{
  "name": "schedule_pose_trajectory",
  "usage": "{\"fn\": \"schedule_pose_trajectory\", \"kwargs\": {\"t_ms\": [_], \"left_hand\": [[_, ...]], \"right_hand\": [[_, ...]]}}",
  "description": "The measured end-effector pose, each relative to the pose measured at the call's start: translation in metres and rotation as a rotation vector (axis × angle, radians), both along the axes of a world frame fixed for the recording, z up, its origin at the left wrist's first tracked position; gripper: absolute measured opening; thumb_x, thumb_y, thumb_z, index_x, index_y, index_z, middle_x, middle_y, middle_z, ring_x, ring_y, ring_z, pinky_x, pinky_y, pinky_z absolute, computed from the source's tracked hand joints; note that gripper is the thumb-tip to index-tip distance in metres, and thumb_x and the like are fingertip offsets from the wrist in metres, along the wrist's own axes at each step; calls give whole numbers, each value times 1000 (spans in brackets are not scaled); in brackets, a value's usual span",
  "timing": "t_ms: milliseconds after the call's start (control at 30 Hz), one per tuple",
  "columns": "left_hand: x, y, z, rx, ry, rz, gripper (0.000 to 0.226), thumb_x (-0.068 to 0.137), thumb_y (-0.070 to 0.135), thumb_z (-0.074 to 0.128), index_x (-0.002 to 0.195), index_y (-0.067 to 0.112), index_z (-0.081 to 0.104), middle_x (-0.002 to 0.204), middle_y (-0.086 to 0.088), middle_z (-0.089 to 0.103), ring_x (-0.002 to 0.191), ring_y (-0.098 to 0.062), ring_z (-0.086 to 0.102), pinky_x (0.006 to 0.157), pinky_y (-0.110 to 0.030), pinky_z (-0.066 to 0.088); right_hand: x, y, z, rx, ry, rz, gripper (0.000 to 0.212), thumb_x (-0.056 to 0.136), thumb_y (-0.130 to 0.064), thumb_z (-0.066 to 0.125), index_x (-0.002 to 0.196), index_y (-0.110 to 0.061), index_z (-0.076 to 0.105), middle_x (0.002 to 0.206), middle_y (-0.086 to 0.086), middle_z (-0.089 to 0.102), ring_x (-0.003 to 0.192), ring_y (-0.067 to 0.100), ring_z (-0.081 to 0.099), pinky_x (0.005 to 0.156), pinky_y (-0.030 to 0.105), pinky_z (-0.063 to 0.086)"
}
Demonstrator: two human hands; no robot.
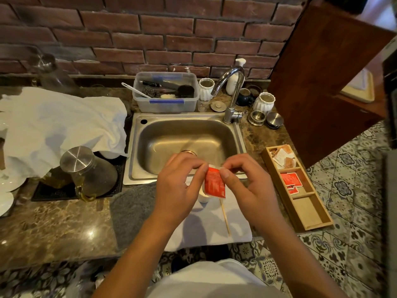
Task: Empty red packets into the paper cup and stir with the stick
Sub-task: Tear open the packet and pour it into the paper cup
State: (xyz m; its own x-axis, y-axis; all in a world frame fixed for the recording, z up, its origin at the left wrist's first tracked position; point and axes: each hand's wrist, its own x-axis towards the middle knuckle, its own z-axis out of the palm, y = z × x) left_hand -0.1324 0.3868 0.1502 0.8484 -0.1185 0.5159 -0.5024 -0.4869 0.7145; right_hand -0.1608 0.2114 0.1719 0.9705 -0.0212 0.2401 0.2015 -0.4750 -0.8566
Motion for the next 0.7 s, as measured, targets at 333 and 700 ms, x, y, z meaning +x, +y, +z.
{"fn": "schedule_pose_trajectory", "kwargs": {"t_ms": [333,700], "left_hand": [[-2,1,-4,-19,44,-60,8,95,12,65,92,9,72,92,0,67,90,-17,61,80,-34,49],[-3,-3,-1,-371,425,-135,10,94,18,69,88,13,76,93,3,70,92,-20,67,83,-39,55]], "right_hand": [[4,-7,-2,-96,158,108,11,98,-33,64,102,-22,66,98,-12,64,93,11,63,79,34,56],[4,1,-1,-297,-19,84,18,101,-34,56,97,-18,64,88,-9,60,81,11,56,67,30,49]]}}
